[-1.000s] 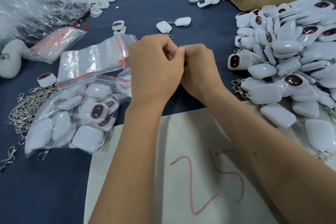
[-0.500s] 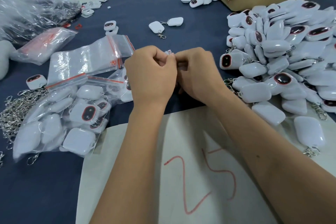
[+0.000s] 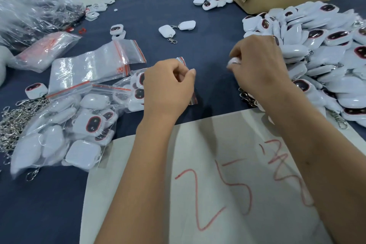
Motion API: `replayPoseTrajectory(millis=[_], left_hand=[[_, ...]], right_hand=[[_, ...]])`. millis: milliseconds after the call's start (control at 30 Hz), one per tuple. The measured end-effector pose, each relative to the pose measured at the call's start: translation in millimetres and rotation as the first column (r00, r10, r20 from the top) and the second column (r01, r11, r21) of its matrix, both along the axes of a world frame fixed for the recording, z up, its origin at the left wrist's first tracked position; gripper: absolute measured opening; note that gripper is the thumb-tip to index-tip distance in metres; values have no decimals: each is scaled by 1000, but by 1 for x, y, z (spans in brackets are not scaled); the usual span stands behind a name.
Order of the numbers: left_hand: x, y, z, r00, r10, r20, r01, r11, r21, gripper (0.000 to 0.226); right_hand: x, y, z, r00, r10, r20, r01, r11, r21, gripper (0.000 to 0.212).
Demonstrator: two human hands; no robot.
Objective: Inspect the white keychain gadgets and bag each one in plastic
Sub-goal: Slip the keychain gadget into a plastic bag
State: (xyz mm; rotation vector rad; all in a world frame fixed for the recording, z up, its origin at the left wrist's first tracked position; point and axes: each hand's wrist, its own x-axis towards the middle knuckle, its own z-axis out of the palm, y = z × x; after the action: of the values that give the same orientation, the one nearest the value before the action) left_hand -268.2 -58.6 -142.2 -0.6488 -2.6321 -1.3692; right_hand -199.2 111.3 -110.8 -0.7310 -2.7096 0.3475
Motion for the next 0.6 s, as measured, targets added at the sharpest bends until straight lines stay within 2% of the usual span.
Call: replayPoseTrajectory(millis=[67,100,133,167,233,300,600], left_hand=[[-1,-1,1,994,-46,95,33,991,133,21],[-2,-1,2,986,-77,149,47,979,198,20],[-2,-2,4,974,-112,197,60,966,251,19],[-2,-2,5,958,-148,247,70,952,299,17],[-2,-4,6,921,-196,337,72,935,348,14],[-2,-5,5,904,-200,378,70,942,329,10],[1,-8,5,827,-218,517,-2,920,392,16]], right_hand=[[-1,-3,-2,987,46,-157,-61,993,-97,11],[-1,-7,-5,968,60,-245,-114,971,-211,12],[0,-13,-9,947,51,-317,-173,913,-370,12],[0,-21,-14,932,27,-360,-230,813,-535,14],[3,-35,-27,918,-2,-397,-317,598,-736,22],[6,-44,-38,909,18,-416,-362,530,-767,28],[10,-35,-44,900,16,-436,-398,440,-805,30]])
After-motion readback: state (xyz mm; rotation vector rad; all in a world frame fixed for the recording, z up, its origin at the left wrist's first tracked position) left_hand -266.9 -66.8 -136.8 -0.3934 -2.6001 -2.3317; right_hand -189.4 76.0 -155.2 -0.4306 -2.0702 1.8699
